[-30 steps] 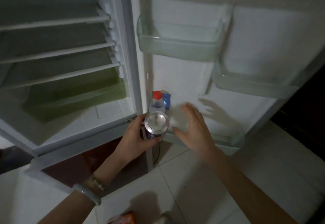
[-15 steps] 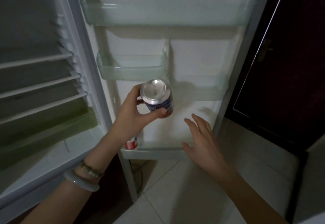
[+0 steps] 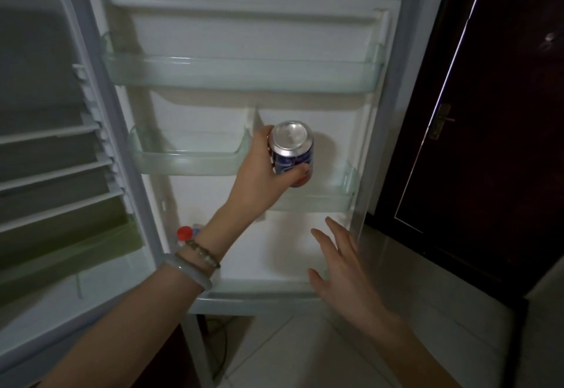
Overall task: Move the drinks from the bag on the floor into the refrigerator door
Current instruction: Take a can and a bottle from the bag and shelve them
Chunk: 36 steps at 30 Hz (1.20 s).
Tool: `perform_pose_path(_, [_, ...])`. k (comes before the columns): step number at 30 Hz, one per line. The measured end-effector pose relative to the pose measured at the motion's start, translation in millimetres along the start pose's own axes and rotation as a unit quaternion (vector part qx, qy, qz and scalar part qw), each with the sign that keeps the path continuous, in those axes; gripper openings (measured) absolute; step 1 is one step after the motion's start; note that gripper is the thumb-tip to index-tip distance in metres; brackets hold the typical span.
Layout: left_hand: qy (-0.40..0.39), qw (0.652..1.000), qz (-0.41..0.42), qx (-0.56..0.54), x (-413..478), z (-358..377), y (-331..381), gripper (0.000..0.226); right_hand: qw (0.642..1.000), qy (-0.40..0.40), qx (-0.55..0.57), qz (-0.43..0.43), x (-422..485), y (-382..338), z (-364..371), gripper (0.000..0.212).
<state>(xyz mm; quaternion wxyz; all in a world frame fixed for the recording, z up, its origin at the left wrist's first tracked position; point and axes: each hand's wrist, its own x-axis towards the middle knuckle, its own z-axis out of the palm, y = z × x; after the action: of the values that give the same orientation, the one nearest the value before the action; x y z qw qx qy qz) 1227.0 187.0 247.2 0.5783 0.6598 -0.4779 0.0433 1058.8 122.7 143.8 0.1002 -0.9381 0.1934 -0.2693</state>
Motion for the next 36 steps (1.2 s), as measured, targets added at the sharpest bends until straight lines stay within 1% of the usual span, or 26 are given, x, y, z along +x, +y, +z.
perform_pose_path(2, [0.003,0.999,-0.006,0.035,3.5,7.1,-5.8,0.078,1.000,-0.015,0.009,-0.002,-1.1,5.4,-1.3,0.063])
perform_pose_path(4, [0.007,0.997,-0.004,0.075,7.3,11.4,-12.1,0.080,1.000,-0.023,0.019,-0.001,-1.8,10.2,-2.8,0.062])
perform_pose_path(7, [0.002,0.993,-0.012,0.121,10.9,14.6,-18.2,0.072,0.999,-0.039,0.037,0.004,-1.3,14.8,-5.0,0.061])
perform_pose_path(12, [0.017,0.985,-0.024,0.171,14.8,16.4,-26.9,0.062,0.997,-0.050,0.054,0.000,0.2,17.4,-5.4,0.059])
perform_pose_path(20, [0.046,0.969,-0.028,0.242,20.9,20.6,-37.4,0.061,0.996,-0.058,0.061,-0.005,0.4,20.3,-3.3,0.057])
perform_pose_path(25, [0.058,0.960,-0.013,0.274,17.2,21.8,-33.5,0.064,0.996,-0.067,0.060,-0.016,-2.3,23.2,-2.6,0.057])
perform_pose_path(28, [0.061,0.956,0.000,0.286,11.6,20.8,-34.6,0.070,0.995,-0.068,0.064,-0.019,-3.0,22.8,-2.9,0.058])
perform_pose_path(33, [0.041,0.944,0.049,0.324,-16.7,12.0,-31.5,0.079,0.993,-0.082,0.077,-0.030,-3.4,18.4,0.4,0.061])
perform_pose_path(36, [0.032,0.921,0.057,0.385,-56.1,0.9,-33.0,0.080,0.990,-0.101,0.089,-0.046,-6.1,12.1,7.4,0.063])
